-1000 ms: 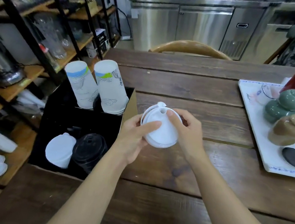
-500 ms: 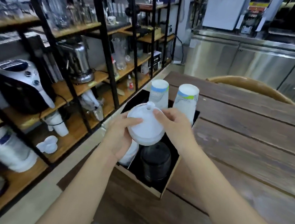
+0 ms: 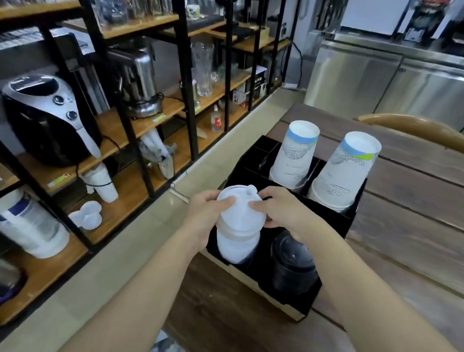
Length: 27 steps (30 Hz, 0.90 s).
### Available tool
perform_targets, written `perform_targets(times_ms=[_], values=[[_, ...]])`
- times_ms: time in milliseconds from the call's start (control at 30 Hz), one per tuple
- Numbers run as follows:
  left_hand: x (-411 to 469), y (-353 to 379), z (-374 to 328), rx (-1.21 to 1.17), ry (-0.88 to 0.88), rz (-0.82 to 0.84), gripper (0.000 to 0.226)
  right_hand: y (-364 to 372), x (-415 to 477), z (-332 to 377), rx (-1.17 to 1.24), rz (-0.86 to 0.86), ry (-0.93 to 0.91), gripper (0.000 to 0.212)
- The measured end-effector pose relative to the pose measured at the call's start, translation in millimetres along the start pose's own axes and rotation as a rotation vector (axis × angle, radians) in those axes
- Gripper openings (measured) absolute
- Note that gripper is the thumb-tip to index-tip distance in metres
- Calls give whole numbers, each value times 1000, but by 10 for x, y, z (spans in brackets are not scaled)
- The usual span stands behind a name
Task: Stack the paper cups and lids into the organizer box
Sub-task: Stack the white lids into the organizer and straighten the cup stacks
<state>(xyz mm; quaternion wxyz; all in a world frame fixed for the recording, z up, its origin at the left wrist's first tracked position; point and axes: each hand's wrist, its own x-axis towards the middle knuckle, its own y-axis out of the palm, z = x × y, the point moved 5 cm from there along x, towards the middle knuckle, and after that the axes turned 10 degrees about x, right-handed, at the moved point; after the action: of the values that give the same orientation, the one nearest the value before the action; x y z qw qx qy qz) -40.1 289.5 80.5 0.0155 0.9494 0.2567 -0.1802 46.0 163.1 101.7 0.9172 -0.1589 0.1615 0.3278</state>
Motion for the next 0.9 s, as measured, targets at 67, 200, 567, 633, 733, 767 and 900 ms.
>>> perform_targets(times_ms=[67, 200, 567, 633, 733, 767, 900], values=[[102, 27, 76, 20, -19, 56, 25, 2, 49, -38, -69, -22, 31, 31], [256, 51, 222, 82, -21, 117, 20, 21, 124, -81, -276, -34, 50, 13], [449, 67, 458, 231, 27, 115, 14, 118, 266, -245, -543, -26, 57, 39], [466, 66, 480, 301, 47, 116, 18, 129, 289, -276, -558, -23, 57, 39], [474, 49, 485, 346, 61, 131, 22, 124, 313, -284, -588, -29, 45, 39], [481, 41, 485, 346, 65, 140, 19, 124, 316, -284, -605, -24, 46, 39], [486, 10, 525, 316, -7, 148, 9, 126, 313, -292, -652, 19, 64, 37]])
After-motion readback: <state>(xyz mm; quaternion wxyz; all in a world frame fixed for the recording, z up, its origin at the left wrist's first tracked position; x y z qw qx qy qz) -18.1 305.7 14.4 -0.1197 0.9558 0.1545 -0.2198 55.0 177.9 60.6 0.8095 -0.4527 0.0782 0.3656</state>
